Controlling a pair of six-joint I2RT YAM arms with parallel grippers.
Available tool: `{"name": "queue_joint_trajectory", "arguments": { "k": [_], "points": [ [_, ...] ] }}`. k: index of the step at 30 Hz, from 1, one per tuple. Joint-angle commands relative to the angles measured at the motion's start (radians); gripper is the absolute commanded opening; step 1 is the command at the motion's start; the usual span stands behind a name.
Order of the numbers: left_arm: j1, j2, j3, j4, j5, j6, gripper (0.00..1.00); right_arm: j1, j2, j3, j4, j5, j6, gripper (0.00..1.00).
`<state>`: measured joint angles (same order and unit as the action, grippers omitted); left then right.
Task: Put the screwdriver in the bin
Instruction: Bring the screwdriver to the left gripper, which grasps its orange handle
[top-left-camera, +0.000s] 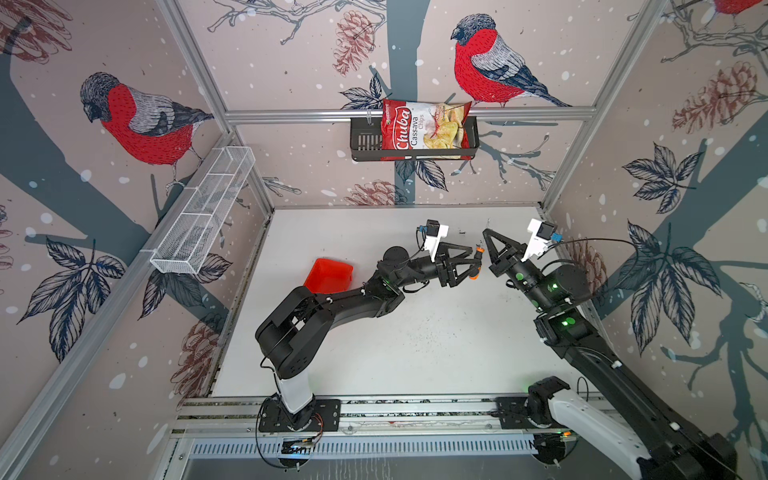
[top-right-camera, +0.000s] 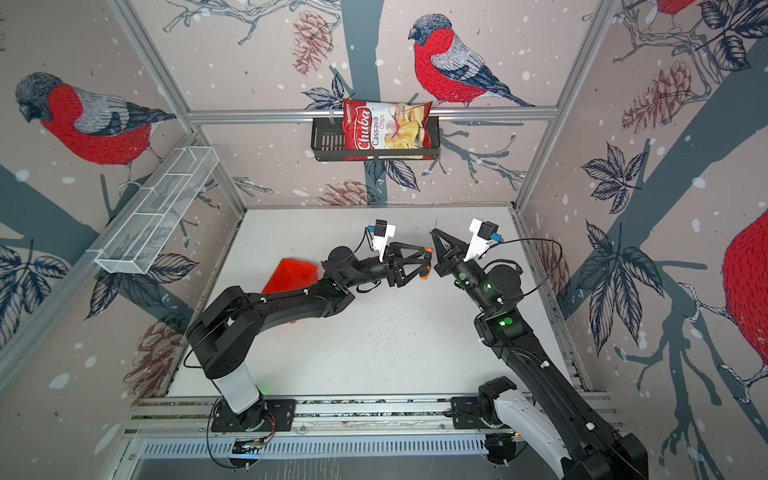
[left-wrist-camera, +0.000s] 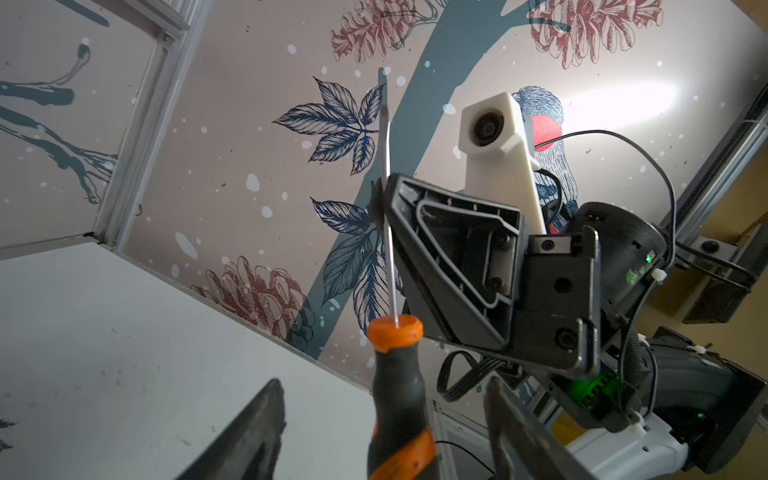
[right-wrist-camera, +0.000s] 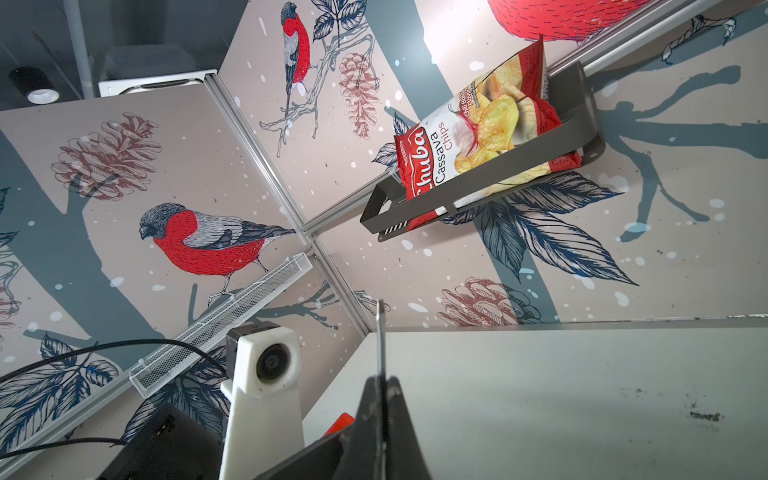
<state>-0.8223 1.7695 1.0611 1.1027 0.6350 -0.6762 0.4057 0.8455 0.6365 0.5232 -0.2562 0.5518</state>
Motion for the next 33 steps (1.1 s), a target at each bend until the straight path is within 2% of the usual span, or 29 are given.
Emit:
{"name": "queue_joint_trajectory", "arguments": {
  "k": [1,8,22,33],
  "points": [
    [-0.006,0.008,0.017,0.071,0.038,-0.004,0.66,0.001,0.000,0.003,0.052,-0.024,0.000,0.00],
    [-0.021,0.019,0.031,0.065,0.058,-0.006,0.52,0.000,-0.002,0.006,0.050,-0.028,-0.013,0.00],
    [-0.026,0.004,0.052,0.042,0.050,0.023,0.40,0.002,0.012,0.013,0.014,-0.096,-0.062,0.00],
    [-0.026,-0.005,0.037,0.029,0.029,0.041,0.14,0.002,0.012,0.012,0.008,-0.091,-0.071,0.00]
  ]
}}
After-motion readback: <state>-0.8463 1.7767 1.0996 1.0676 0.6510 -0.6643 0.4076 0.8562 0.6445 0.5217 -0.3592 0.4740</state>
